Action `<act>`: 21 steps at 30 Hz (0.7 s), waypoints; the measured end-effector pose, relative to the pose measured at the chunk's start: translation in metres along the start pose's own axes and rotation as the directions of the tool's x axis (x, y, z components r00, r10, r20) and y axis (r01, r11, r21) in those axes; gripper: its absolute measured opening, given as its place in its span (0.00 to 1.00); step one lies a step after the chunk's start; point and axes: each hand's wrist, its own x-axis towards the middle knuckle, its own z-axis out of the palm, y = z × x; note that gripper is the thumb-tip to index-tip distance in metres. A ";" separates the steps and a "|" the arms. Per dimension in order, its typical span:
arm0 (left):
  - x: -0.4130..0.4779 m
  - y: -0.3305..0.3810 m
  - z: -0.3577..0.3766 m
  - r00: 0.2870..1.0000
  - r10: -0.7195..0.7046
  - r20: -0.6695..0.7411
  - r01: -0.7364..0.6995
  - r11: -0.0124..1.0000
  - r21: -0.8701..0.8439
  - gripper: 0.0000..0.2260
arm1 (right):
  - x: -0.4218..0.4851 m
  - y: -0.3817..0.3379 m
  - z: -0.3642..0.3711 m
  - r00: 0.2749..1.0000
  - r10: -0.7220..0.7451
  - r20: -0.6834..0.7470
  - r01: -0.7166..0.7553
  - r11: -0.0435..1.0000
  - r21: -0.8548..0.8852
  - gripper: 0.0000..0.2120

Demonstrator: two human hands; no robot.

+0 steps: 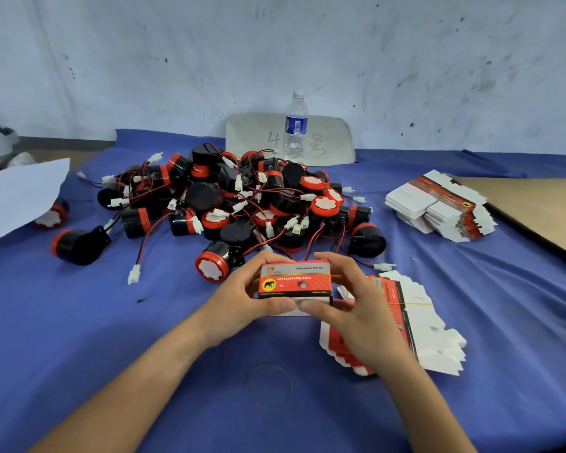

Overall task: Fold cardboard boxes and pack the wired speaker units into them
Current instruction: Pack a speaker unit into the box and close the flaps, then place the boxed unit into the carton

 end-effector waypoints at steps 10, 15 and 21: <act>0.002 -0.007 0.000 0.999 -0.010 -0.045 0.008 0.998 -0.056 0.22 | 0.001 0.003 0.001 0.999 -0.019 -0.051 0.016 0.998 -0.053 0.16; 0.009 -0.016 0.000 0.983 -0.050 -0.176 0.018 0.984 -0.176 0.31 | 0.007 -0.010 -0.014 0.962 0.097 -0.255 -0.049 0.980 0.191 0.15; 0.015 -0.034 -0.006 0.981 -0.049 -0.190 0.016 0.986 -0.168 0.25 | 0.003 -0.039 -0.059 0.873 0.348 -0.341 0.158 0.460 0.874 0.22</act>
